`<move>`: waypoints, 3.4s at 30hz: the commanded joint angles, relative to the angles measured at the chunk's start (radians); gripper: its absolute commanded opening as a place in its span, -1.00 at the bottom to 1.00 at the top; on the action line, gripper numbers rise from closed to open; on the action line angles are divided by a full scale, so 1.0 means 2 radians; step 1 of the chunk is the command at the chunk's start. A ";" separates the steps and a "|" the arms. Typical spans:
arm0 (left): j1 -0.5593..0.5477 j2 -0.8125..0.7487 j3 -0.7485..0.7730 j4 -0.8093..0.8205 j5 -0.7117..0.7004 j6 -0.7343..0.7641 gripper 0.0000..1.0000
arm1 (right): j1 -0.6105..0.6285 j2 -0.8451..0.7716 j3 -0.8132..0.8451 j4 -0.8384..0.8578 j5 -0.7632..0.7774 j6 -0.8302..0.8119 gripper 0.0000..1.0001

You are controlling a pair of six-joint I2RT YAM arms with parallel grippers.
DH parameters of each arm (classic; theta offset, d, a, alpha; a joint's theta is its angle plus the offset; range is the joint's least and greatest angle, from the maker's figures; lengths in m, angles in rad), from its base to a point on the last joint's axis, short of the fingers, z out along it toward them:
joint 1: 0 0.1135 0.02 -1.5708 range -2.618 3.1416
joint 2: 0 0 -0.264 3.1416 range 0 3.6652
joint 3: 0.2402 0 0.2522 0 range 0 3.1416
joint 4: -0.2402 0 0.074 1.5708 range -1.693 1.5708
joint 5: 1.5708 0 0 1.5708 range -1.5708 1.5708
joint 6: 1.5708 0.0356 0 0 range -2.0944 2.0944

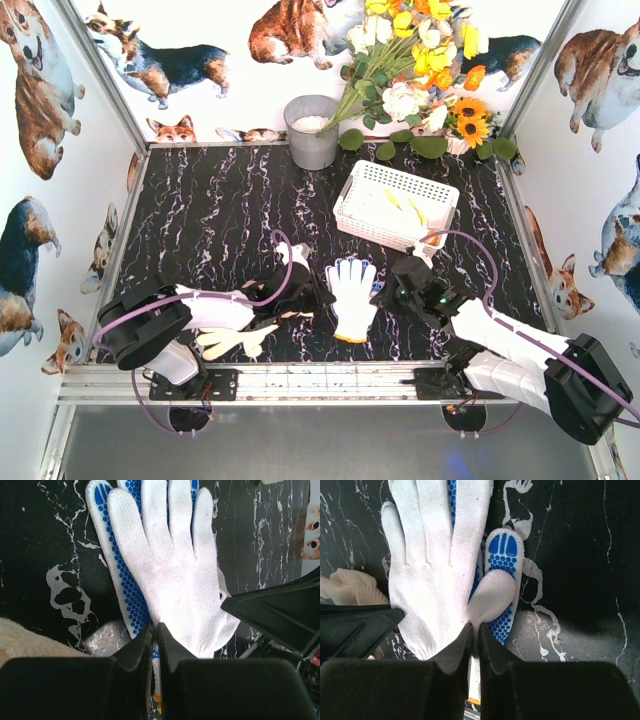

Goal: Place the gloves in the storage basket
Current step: Adjust the glove at the center of the board.

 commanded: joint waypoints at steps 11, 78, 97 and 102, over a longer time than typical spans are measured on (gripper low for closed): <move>0.006 -0.003 0.021 -0.013 -0.020 0.020 -1.00 | -0.002 -0.002 0.045 0.015 0.031 -0.032 -1.00; 0.024 0.045 0.049 -0.045 -0.065 0.072 -1.00 | -0.008 0.168 0.116 0.097 0.055 -0.167 -1.00; 0.027 -0.015 0.107 -0.153 -0.094 0.138 -0.16 | -0.008 0.113 0.146 0.027 0.058 -0.191 -0.22; 0.020 -0.042 0.112 -0.162 -0.089 0.144 -0.05 | -0.008 0.060 0.134 0.019 0.066 -0.178 -0.08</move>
